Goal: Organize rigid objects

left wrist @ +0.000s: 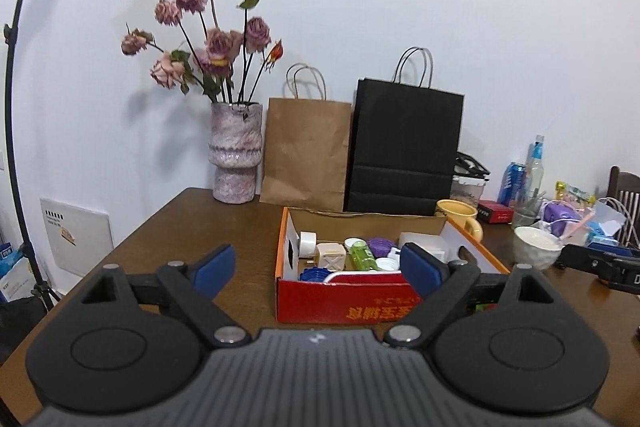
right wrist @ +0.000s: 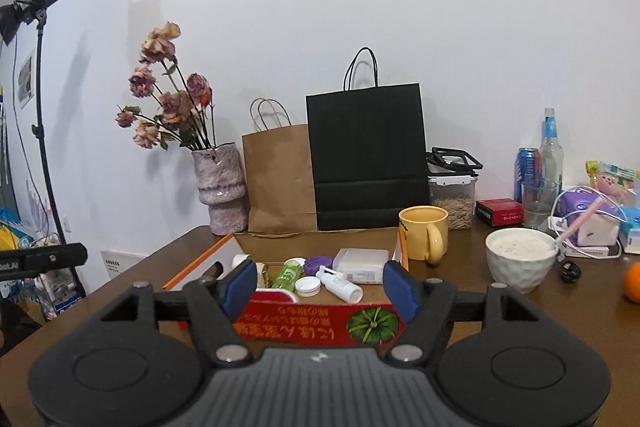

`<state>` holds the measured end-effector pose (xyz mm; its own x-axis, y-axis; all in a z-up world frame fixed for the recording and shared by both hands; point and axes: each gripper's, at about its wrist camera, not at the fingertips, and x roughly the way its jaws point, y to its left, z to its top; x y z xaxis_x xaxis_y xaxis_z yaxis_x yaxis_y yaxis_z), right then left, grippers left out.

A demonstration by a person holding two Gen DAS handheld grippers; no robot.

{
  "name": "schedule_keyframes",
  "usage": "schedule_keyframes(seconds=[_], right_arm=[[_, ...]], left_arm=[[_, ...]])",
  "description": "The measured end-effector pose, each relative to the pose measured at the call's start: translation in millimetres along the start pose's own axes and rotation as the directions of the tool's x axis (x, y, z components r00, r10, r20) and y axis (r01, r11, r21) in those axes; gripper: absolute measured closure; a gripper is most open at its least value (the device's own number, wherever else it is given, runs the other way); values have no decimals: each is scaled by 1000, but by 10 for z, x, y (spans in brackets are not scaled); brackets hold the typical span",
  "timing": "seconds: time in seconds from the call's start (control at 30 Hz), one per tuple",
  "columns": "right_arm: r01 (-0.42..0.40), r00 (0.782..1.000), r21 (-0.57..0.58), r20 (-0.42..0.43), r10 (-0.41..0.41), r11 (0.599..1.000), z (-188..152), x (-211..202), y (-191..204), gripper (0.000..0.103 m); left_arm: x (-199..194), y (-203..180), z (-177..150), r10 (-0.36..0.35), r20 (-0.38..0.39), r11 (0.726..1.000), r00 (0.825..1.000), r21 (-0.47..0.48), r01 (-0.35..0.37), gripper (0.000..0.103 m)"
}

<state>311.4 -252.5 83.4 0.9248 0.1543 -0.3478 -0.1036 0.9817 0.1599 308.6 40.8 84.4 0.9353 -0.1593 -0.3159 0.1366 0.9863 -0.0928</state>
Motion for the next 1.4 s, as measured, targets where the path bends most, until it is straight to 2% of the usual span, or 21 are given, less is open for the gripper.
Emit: schedule_keyframes(seconds=[0.2,0.27,0.4,0.67,0.87,1.0,1.13,1.4], right_arm=[[-14,1000,-21,-9,14,1000,-195,-512,152,28],[-19,1000,-31,-17,18,999,-275,-693,204,25],[-34,999,-47,-29,33,998,-452,-1070,308,21],[-57,998,-74,-23,55,996,-746,-1733,554,17],[-28,1000,-85,10,29,996,-1009,-2248,752,15],[-3,999,-63,40,6,998,-1251,-2599,820,14],[1,999,-27,42,1,1000,-1394,-2738,822,14],[13,998,-12,62,-13,1000,-1418,-2787,816,14]], left_arm=[[-571,-60,-119,-21,28,1000,999,1,21,11],[-756,-85,-183,-30,36,1000,999,9,30,6],[-1128,-88,-352,-42,31,999,999,11,41,6],[-1744,36,-682,-17,16,999,1000,-30,18,2],[-2199,-3,-1088,51,38,999,998,11,-52,0],[-2484,-134,-1390,4,17,999,1000,45,-5,0],[-2611,-194,-1507,3,6,997,1000,72,-4,0],[-2678,-241,-1473,17,61,996,998,90,-22,0]])
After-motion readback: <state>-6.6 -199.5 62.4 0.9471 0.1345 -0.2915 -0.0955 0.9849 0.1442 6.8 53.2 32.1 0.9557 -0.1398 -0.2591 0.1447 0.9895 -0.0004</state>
